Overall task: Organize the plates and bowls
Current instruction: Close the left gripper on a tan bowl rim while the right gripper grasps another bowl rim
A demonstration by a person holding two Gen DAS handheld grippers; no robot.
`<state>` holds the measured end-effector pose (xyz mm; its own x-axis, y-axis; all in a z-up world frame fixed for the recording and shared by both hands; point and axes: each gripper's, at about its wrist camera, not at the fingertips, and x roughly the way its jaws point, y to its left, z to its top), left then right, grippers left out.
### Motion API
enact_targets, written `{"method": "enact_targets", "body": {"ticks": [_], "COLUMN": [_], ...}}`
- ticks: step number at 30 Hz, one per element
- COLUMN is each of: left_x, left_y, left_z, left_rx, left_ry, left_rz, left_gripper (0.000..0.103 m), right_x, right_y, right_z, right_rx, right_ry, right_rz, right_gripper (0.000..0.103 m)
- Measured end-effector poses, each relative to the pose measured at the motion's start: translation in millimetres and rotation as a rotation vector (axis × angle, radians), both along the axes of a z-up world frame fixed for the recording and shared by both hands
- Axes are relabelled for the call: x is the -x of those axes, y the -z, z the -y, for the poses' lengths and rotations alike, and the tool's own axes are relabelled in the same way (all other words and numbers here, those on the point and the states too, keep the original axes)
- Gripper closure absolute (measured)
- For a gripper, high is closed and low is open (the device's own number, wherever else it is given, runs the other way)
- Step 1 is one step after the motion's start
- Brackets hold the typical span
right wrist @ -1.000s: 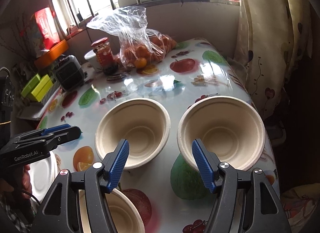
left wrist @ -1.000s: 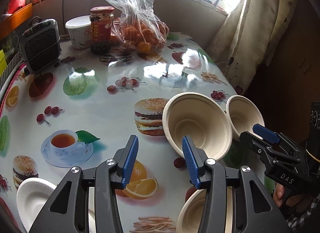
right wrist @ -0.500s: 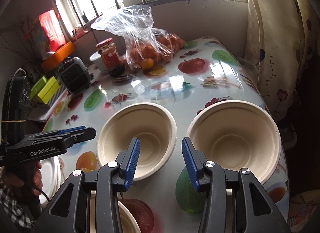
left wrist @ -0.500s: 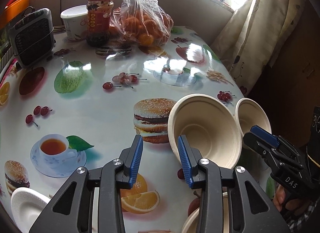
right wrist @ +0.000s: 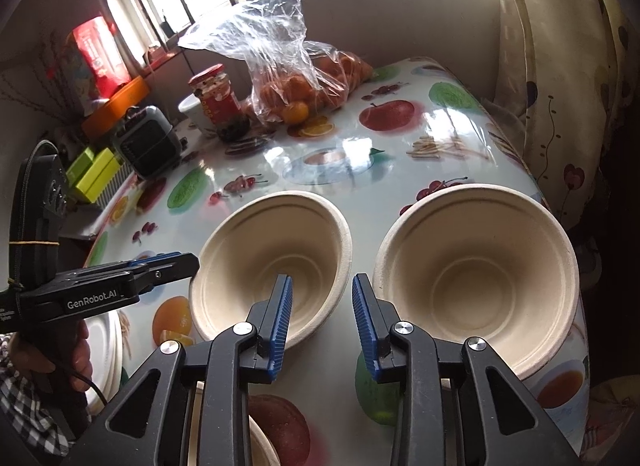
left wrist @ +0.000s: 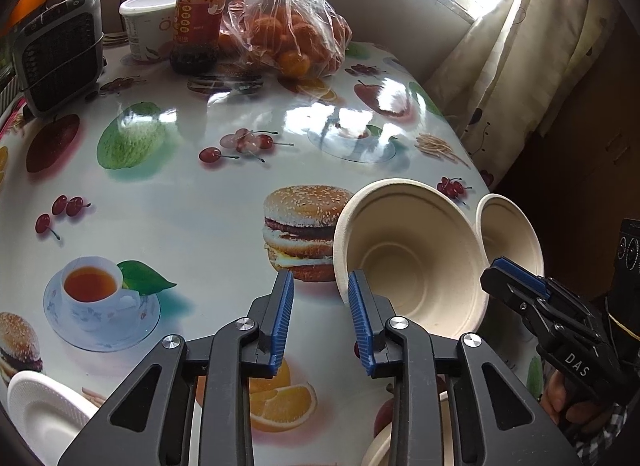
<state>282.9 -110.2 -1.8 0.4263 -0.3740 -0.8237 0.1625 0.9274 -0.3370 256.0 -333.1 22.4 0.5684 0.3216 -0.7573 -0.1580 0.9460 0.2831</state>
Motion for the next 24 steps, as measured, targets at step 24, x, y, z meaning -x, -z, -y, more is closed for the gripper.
{"method": "enact_targets", "body": {"ticks": [24], "left_x": [0.2], "left_y": [-3.1], "left_z": [3.6], "left_rx": [0.03], "left_ry": [0.018], "left_rz": [0.004], "left_gripper": [0.087], "right_x": [-1.1], "right_y": [6.8], "right_z": [-5.7], "right_rx": [-0.001], "right_ry": [-0.025], "right_rz": [-0.017], "right_gripper": [0.085]}}
